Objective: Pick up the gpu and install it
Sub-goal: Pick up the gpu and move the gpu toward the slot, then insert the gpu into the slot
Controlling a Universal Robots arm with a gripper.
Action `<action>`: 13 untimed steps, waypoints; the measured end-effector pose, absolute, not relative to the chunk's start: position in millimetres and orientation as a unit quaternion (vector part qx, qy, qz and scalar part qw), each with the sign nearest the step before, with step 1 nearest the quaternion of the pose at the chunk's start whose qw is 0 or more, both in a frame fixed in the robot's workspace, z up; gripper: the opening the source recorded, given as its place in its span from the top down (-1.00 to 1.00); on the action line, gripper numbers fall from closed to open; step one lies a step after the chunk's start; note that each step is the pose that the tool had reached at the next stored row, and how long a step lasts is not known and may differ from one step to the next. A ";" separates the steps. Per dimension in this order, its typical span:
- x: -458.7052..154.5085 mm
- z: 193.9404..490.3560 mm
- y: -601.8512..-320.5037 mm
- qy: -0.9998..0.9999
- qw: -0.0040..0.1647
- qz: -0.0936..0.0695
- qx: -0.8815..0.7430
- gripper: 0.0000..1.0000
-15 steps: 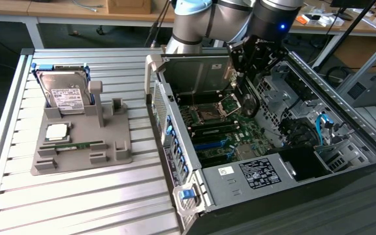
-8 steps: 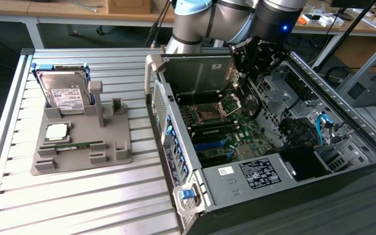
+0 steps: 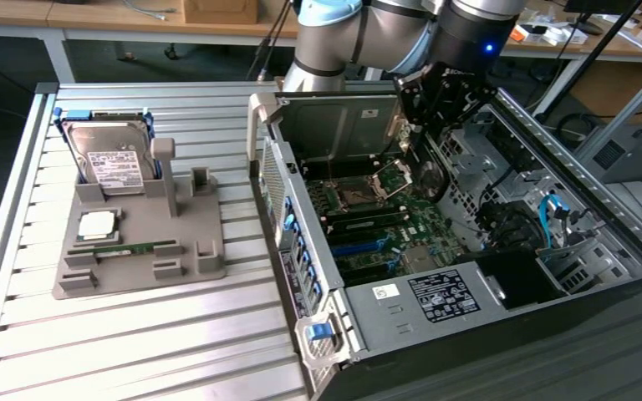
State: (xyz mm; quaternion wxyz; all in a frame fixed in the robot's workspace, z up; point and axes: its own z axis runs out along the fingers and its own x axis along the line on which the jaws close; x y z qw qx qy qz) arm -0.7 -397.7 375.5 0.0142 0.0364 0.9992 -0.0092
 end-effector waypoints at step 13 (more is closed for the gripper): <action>-0.7 375.5 -397.7 0.999 0.014 -0.009 0.027 0.47</action>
